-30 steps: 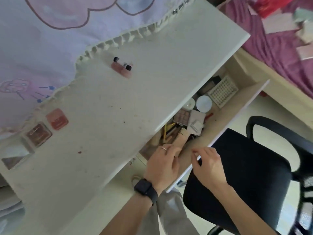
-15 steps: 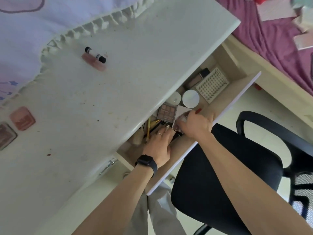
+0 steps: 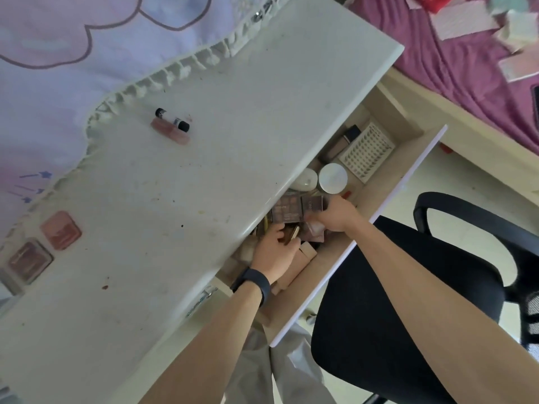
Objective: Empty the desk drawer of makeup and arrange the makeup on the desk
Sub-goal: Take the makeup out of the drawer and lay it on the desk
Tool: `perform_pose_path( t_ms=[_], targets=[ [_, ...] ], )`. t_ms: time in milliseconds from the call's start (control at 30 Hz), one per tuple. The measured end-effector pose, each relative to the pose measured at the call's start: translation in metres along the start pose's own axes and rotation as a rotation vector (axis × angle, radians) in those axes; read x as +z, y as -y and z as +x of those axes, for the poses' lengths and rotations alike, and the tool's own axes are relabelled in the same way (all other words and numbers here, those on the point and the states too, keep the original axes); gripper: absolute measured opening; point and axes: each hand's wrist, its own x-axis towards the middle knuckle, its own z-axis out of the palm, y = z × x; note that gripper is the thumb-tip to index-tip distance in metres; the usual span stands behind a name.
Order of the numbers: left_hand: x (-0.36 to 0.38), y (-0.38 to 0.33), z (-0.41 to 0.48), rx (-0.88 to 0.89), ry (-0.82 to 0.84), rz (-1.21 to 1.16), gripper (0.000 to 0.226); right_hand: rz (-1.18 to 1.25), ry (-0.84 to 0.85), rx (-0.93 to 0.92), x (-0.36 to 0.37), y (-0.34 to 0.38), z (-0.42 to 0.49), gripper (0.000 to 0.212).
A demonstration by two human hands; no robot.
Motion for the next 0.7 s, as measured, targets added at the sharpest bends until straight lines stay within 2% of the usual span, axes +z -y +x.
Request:
perform_pose_path(
  t_ms=[67, 167, 267, 333, 433, 567, 700],
  targets=[
    [0.000, -0.006, -0.001, -0.034, 0.009, -0.133, 0.053, 0.170, 0.020, -0.021, -0.001, -0.005, -0.016, 0.032],
    [-0.002, -0.012, -0.005, -0.051, 0.059, -0.310, 0.039, 0.536, 0.172, -0.025, -0.001, -0.014, -0.047, 0.039],
    [-0.008, -0.020, -0.014, -0.067, 0.115, -0.396, 0.034, 0.691, 0.243, -0.077, 0.005, -0.021, -0.073, 0.041],
    [-0.013, -0.023, -0.022, -0.055, 0.133, -0.354, 0.032, 0.736, 0.186, -0.081, 0.011, -0.022, -0.088, 0.037],
    [-0.022, -0.023, -0.039, -0.033, 0.135, -0.268, 0.028, 0.675, 0.059, -0.071, 0.019, -0.021, -0.108, 0.027],
    [-0.043, -0.019, -0.067, 0.033, 0.099, -0.162, 0.021, 0.693, 0.064, -0.066, 0.026, -0.016, -0.132, 0.016],
    [-0.085, -0.016, -0.093, -0.019, 0.039, -0.249, 0.017, 0.726, -0.116, -0.031, 0.035, -0.001, -0.146, 0.016]
  ],
)
